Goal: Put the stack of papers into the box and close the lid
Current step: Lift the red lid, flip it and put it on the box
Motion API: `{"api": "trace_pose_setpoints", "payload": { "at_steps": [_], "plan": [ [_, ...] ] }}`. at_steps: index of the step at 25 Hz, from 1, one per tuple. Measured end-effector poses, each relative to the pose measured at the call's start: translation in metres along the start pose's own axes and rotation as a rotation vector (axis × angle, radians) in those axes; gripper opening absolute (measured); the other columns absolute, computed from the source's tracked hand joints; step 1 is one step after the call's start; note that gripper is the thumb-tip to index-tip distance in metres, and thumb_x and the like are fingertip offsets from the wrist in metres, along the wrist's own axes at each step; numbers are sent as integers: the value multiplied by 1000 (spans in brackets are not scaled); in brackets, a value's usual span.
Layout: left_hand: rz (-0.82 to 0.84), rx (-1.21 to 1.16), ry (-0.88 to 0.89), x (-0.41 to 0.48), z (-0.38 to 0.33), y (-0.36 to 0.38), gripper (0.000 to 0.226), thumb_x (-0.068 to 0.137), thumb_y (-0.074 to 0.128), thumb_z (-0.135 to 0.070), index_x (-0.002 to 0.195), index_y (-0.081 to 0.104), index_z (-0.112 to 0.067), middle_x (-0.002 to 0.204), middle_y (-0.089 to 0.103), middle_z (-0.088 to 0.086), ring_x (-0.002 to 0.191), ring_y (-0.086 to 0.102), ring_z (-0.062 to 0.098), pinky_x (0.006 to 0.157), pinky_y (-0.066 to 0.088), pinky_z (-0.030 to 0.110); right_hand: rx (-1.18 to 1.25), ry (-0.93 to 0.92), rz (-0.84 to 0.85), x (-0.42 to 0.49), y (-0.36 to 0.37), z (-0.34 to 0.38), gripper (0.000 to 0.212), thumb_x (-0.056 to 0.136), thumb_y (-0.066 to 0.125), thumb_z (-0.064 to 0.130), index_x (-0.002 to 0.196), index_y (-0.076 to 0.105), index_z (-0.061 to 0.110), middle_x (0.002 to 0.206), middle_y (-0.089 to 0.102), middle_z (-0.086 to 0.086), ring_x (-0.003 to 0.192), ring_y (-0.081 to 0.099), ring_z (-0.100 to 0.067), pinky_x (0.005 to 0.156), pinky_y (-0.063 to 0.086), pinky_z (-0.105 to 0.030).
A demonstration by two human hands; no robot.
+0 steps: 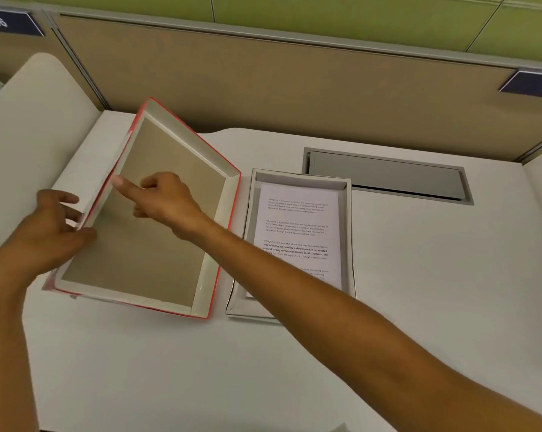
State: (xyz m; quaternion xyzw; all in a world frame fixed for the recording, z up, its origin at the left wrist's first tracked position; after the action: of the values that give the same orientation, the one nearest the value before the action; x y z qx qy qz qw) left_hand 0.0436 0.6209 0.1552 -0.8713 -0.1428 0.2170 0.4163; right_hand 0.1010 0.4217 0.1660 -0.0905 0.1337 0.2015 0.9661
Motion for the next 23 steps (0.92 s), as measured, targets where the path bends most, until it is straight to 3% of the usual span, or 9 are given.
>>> {"api": "trace_pose_setpoints", "payload": {
  "at_steps": [1, 3, 7, 9, 12, 16, 19, 21, 23],
  "plan": [
    [4, 27, 29, -12, -15, 1, 63, 83, 73, -3, 132, 35, -15, 103, 52, 9, 82, 58, 35, 81, 53, 56, 47, 21, 16, 2, 3, 7, 46, 87, 65, 46, 66, 51, 7, 57, 52, -11, 66, 72, -22, 68, 57, -30],
    [7, 48, 91, -32, -38, 6, 67, 84, 72, -5, 135, 29, -14, 106, 51, 10, 83, 58, 34, 76, 52, 50, 169, 63, 50, 6, 9, 15, 36, 87, 68, 37, 71, 56, 8, 64, 61, -8, 62, 71, -22, 57, 58, -23],
    [66, 69, 145, -63, -73, 17, 87, 82, 77, -18, 146, 18, -22, 112, 50, 7, 90, 59, 35, 78, 52, 49, 165, 60, -30, 9, 3, 13, 18, 82, 71, 11, 91, 56, 7, 105, 68, -21, 94, 68, -39, 76, 60, -52],
    [140, -11, 110, -69, -75, 19, 104, 77, 78, -45, 153, 9, -29, 122, 48, 3, 101, 58, 32, 92, 52, 57, 157, 65, -64, 2, -8, 11, 17, 83, 67, 4, 91, 52, 7, 112, 65, -23, 101, 64, -41, 81, 59, -50],
    [228, -324, 24, -59, -70, 19, 119, 61, 56, -89, 154, 14, -27, 140, 53, -1, 120, 59, 32, 106, 43, 59, 263, 53, -41, -15, -31, 16, 22, 88, 63, 1, 108, 56, -1, 119, 63, -23, 107, 63, -41, 82, 58, -45],
    [276, -520, -35, -54, -53, 52, 99, 79, 35, -83, 143, 43, -9, 142, 52, 13, 122, 55, 32, 101, 41, 43, 378, 62, 4, -54, -69, 26, 38, 92, 62, 6, 126, 51, -6, 129, 60, -22, 113, 62, -38, 92, 54, -42],
    [529, -626, -190, -44, -18, 121, 119, 41, 55, -99, 127, 59, -17, 142, 54, 24, 126, 55, 44, 111, 36, 64, 470, 35, 49, -85, -101, 31, 41, 92, 61, 7, 129, 51, -7, 131, 59, -20, 106, 62, -30, 99, 52, -46],
    [570, -797, -264, -52, -17, 149, 103, 63, 53, -91, 138, 56, -20, 129, 66, 18, 112, 67, 40, 100, 48, 64, 504, 15, 69, -101, -124, 25, 40, 93, 61, 8, 129, 52, -7, 131, 61, -19, 106, 63, -27, 99, 52, -45],
    [538, -955, -279, -63, -34, 167, 72, 87, 43, -75, 136, 60, -25, 110, 75, 11, 89, 75, 30, 76, 62, 49, 516, 9, 58, -115, -155, 12, 39, 93, 61, 9, 129, 54, -4, 126, 64, -17, 106, 64, -26, 95, 55, -39]
  ]
}}
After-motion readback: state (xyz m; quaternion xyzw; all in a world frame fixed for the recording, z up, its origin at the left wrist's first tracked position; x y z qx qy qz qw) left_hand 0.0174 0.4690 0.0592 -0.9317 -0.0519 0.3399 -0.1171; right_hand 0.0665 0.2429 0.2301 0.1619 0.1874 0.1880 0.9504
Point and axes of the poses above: each hand's wrist, its own x-axis towards the middle knuckle, its own y-axis out of the palm, z = x × y, the point moved 8 cm from there along x, towards the middle knuckle
